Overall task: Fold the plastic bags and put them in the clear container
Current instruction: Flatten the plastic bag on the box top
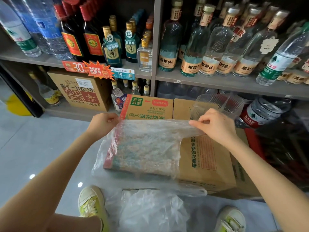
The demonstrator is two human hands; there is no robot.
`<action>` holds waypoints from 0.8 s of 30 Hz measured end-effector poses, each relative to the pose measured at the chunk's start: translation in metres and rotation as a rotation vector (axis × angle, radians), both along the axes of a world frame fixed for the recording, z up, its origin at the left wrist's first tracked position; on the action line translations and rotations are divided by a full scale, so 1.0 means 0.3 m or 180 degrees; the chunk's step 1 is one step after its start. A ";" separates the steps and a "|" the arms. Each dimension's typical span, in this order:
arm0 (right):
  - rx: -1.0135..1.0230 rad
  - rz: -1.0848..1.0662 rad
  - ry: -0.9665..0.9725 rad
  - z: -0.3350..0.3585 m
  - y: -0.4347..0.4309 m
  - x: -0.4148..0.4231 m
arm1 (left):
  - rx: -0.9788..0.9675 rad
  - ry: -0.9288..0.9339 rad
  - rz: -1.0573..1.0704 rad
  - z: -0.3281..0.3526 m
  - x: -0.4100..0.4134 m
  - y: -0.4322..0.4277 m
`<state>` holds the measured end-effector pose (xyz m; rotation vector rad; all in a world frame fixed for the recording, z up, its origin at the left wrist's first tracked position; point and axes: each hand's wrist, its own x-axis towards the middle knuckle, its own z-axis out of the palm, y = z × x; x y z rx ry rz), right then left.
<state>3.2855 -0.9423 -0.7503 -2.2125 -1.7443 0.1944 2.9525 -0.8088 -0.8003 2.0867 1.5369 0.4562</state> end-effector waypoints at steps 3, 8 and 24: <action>0.0148 0.0055 0.0578 0.026 -0.026 0.015 | -0.0016 -0.0381 0.0170 0.019 0.010 -0.028; 0.0396 -0.0125 0.1938 0.031 -0.088 0.014 | 0.0107 -0.0619 0.0198 0.044 0.036 -0.063; 0.1176 -0.0251 0.0474 0.051 -0.023 0.173 | -0.0156 -0.1768 0.0151 0.072 0.160 -0.038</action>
